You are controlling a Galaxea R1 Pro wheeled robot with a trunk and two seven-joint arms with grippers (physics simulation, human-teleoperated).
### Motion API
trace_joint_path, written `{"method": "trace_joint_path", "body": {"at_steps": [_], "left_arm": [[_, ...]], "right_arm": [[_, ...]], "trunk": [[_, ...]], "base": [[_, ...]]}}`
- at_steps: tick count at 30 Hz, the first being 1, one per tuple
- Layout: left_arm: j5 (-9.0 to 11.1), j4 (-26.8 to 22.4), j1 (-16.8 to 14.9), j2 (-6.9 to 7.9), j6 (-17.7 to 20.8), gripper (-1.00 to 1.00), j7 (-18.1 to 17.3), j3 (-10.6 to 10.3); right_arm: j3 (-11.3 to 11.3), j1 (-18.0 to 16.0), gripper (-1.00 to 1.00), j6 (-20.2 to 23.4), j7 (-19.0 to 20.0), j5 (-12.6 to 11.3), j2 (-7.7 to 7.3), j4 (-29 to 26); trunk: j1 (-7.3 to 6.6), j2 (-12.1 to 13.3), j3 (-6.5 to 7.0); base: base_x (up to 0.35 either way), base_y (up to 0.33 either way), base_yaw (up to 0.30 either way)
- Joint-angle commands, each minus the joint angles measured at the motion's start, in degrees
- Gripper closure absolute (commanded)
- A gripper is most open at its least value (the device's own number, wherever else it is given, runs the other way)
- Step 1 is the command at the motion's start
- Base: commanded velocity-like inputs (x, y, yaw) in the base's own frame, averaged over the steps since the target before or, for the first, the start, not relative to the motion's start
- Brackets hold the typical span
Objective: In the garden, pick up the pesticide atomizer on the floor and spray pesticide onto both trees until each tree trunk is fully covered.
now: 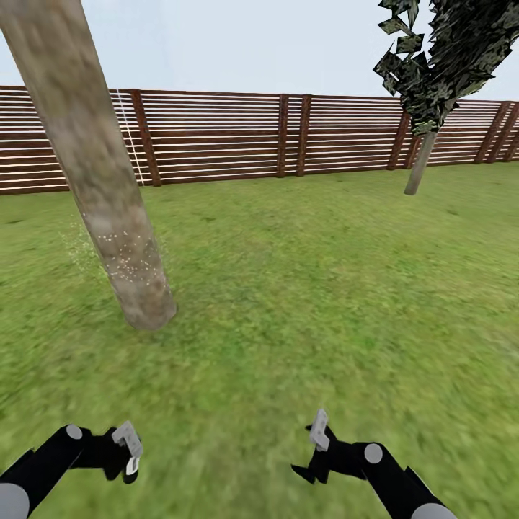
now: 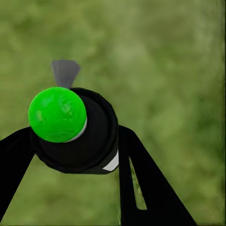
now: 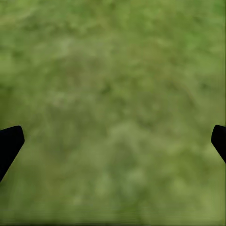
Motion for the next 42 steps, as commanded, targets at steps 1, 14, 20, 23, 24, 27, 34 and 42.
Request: {"method": "trace_joint_path", "body": {"at_steps": [1,14,20,23,24,27,34,42], "left_arm": [[-0.3,0.2,0.0,-0.30,0.4,1.00,-0.5,-0.5],[-10.5,-6.6,-0.3,-8.00,0.5,1.00,-17.7,-6.9],[-10.5,-7.8,-2.4,-10.12,0.5,1.00,-17.8,-6.9],[-11.3,-7.9,-4.1,-11.84,0.4,1.00,-19.6,-7.0],[-13.3,-7.8,-4.3,-12.89,0.5,1.00,-19.9,-7.0],[-16.1,-7.8,-4.5,-14.49,0.4,1.00,-20.1,-6.9],[-16.4,-7.8,-4.5,-17.06,-0.1,1.00,-20.0,-6.9],[-17.3,-7.5,-4.1,-18.65,-0.4,1.00,-19.5,-10.8]], "right_arm": [[0.4,0.0,-1.00,-0.4,0.0,0.9,-0.03,-0.1],[8.8,-1.5,1.00,-0.4,16.4,2.6,1.27,-5.3],[8.9,-1.6,1.00,-0.4,16.9,2.7,4.14,-8.0],[8.9,-1.7,1.00,-0.4,17.0,2.8,5.02,-8.1],[8.9,-1.8,1.00,-0.4,17.0,2.7,5.10,-8.6],[8.9,-1.9,1.00,-0.4,17.0,2.7,5.55,-9.6],[8.9,-2.0,1.00,-0.4,17.0,2.7,5.78,-9.9],[8.8,-2.0,1.00,-0.4,17.0,2.9,5.61,-10.0]], "trunk": [[-0.01,0.0,-0.05],[-0.01,0.0,-0.05],[-0.01,0.0,-0.05],[-0.01,0.0,-0.05],[-0.01,0.0,-0.05],[-0.01,0.0,-0.05],[-0.01,0.0,-0.05],[-0.01,0.0,-0.05]], "base": [[0.000,0.000,0.000],[0.000,0.000,0.000],[0.000,0.000,0.000],[0.000,0.000,0.000],[0.000,0.000,0.000],[0.000,0.000,0.000],[0.000,0.000,0.000],[0.000,0.000,0.000]]}}
